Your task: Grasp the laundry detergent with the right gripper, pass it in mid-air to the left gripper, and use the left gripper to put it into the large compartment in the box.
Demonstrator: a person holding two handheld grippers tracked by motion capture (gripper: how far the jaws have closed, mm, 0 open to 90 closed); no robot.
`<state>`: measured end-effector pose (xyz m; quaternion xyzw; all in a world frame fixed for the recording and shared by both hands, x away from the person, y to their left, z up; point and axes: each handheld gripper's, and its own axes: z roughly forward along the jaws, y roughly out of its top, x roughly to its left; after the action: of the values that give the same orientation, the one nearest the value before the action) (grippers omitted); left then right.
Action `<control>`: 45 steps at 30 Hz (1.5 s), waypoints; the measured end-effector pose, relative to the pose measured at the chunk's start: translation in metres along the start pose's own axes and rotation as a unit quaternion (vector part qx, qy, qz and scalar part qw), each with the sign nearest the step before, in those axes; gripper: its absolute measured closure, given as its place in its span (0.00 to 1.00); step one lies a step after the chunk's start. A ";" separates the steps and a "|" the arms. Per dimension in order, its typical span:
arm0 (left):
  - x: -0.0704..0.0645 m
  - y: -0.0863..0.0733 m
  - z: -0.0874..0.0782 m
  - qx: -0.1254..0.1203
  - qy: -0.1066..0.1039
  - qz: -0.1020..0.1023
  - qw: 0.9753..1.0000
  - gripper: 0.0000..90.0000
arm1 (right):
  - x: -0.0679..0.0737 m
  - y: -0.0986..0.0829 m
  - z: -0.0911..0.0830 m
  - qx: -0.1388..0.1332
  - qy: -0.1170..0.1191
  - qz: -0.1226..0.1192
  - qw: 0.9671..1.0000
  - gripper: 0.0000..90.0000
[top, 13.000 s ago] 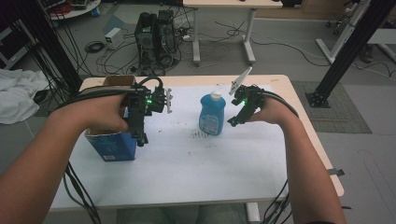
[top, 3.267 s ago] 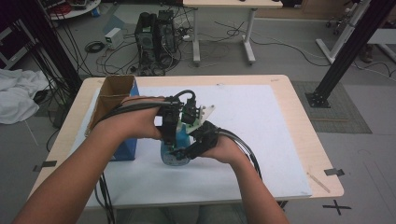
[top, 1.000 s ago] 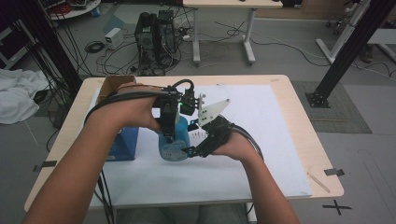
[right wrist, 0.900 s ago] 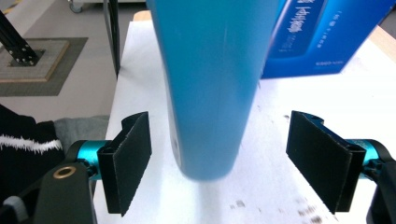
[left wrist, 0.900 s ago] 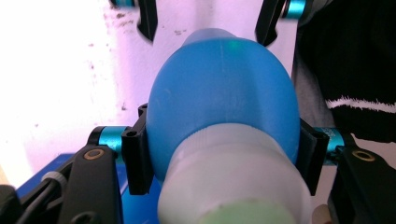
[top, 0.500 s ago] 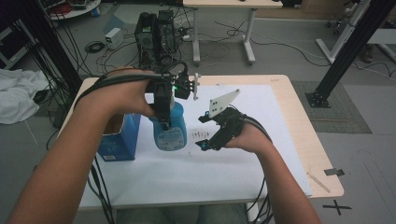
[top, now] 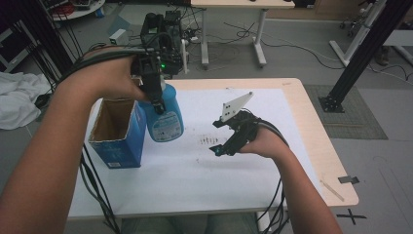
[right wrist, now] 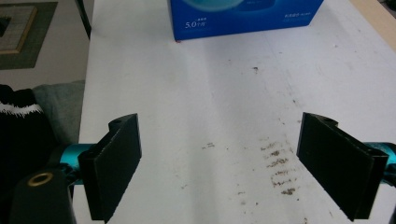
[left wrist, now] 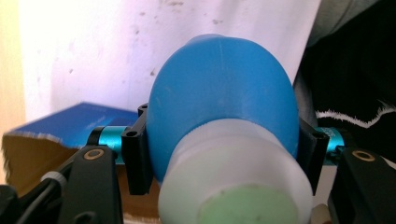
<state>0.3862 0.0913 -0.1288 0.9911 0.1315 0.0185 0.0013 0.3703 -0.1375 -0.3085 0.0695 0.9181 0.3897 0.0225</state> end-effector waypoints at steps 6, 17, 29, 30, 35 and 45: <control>0.011 -0.019 -0.010 -0.006 -0.006 -0.051 0.999 0.42 | -0.001 0.000 0.002 0.001 -0.004 -0.002 1.000 0.15; 0.024 -0.055 -0.024 -0.021 -0.015 -0.146 0.989 0.42 | -0.001 0.001 0.005 0.005 -0.003 -0.003 1.000 0.15; 0.043 -0.091 -0.032 -0.010 -0.011 -0.203 0.979 0.42 | -0.001 0.001 0.007 0.004 -0.006 -0.007 1.000 0.15; 0.045 -0.094 -0.031 -0.014 -0.007 -0.215 0.977 0.42 | -0.001 0.001 0.006 0.002 -0.006 -0.009 1.000 0.15; 0.054 -0.109 -0.030 -0.008 -0.002 -0.240 0.971 0.42 | -0.003 -0.001 0.004 0.006 -0.008 -0.002 1.000 0.15; 0.065 -0.123 -0.025 0.007 0.009 -0.274 0.962 0.42 | -0.006 0.009 -0.010 0.056 -0.020 -0.012 0.998 0.15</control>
<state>0.4160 0.2267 -0.1019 0.9171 0.3978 0.0251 -0.0016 0.3765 -0.1396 -0.2954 0.0680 0.9385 0.3359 0.0419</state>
